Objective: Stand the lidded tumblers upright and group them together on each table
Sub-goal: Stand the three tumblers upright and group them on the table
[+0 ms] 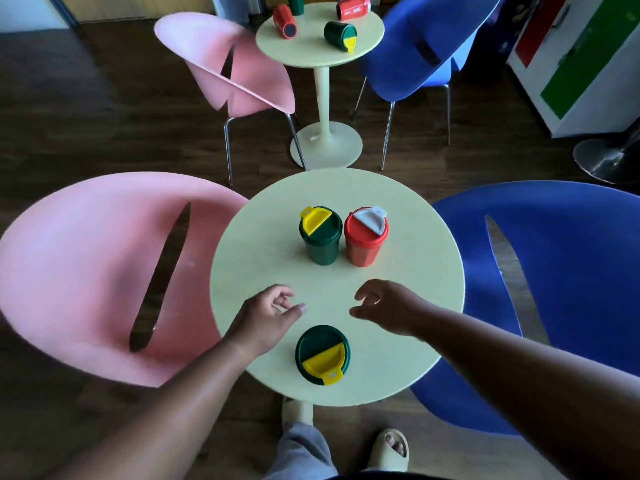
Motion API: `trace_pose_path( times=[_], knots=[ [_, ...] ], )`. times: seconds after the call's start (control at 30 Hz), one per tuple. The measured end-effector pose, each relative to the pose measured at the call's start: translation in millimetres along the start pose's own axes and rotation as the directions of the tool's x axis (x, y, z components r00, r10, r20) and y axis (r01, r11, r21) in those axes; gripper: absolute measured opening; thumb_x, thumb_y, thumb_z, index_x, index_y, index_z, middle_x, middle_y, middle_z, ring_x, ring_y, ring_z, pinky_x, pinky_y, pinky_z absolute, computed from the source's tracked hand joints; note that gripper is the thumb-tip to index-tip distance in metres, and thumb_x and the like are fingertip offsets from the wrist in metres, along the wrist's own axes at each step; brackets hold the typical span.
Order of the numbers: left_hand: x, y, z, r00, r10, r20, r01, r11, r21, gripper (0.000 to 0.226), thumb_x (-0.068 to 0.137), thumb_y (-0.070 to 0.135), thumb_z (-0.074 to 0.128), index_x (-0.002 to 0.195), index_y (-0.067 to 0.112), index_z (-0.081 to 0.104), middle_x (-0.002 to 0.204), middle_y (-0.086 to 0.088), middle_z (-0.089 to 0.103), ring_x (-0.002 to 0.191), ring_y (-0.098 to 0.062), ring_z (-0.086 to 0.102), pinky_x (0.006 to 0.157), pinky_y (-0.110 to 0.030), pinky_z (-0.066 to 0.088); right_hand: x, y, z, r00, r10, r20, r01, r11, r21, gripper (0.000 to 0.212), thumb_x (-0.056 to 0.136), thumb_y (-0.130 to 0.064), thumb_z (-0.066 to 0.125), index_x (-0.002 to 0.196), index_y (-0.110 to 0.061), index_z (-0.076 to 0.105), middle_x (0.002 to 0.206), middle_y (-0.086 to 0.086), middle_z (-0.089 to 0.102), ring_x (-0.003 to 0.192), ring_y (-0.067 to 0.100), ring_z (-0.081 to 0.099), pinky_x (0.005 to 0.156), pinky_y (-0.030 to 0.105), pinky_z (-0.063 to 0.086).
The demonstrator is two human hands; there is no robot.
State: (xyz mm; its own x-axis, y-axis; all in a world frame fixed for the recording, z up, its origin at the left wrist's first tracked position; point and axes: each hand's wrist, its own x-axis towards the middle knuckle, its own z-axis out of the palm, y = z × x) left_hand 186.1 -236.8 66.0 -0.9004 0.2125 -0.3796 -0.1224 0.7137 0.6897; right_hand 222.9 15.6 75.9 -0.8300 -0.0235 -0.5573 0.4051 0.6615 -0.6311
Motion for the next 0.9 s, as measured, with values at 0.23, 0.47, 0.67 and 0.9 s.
trace_pose_path(
  times=[0.23, 0.47, 0.67, 0.9],
  knots=[
    [-43.1, -11.5, 40.3, 0.902, -0.344, 0.260, 0.419, 0.842, -0.341, 0.026, 0.094, 0.050, 0.063, 0.109, 0.028, 0.065, 0.119, 0.004, 0.066, 0.107, -0.019, 0.063, 0.077, -0.034, 0.055, -9.5, 9.5, 38.4, 0.963, 0.099, 0.250, -0.123, 0.989, 0.084, 0.044, 0.086, -0.054, 0.065, 0.118, -0.024, 0.062, 0.098, 0.010, 0.074, 0.089, 0.023, 0.073, 0.090, 0.044, 0.058],
    [-48.8, -7.5, 58.2, 0.932, -0.330, 0.150, 0.360, 0.794, -0.490, 0.024, 0.093, 0.030, 0.071, 0.114, 0.021, 0.066, 0.117, -0.006, 0.068, 0.104, -0.022, 0.068, 0.069, -0.028, 0.058, -14.7, 9.5, 50.3, 0.970, 0.098, 0.224, -0.128, 0.984, 0.123, 0.027, 0.093, -0.042, 0.061, 0.109, -0.021, 0.066, 0.089, 0.009, 0.076, 0.070, 0.013, 0.068, 0.078, 0.033, 0.055],
    [-18.7, 17.7, 54.6, 0.957, -0.250, 0.146, 0.289, 0.836, -0.466, 0.020, 0.094, 0.026, 0.068, 0.113, 0.019, 0.069, 0.110, -0.005, 0.071, 0.097, -0.018, 0.070, 0.067, -0.024, 0.058, -3.1, 5.7, 30.6, 0.988, 0.108, 0.110, -0.125, 0.978, 0.166, 0.021, 0.095, -0.037, 0.057, 0.104, -0.019, 0.066, 0.088, 0.009, 0.074, 0.076, 0.017, 0.067, 0.073, 0.031, 0.052],
    [38.6, 52.2, 50.4, 0.979, -0.173, 0.111, 0.204, 0.872, -0.444, 0.016, 0.092, 0.029, 0.071, 0.097, 0.013, 0.073, 0.100, -0.012, 0.076, 0.085, -0.017, 0.073, 0.069, -0.023, 0.060, 26.7, -1.5, -4.3, 0.984, 0.179, -0.020, -0.166, 0.946, 0.277, 0.024, 0.096, -0.029, 0.054, 0.089, -0.010, 0.066, 0.086, 0.011, 0.071, 0.086, 0.028, 0.072, 0.077, 0.035, 0.055]
  ],
)
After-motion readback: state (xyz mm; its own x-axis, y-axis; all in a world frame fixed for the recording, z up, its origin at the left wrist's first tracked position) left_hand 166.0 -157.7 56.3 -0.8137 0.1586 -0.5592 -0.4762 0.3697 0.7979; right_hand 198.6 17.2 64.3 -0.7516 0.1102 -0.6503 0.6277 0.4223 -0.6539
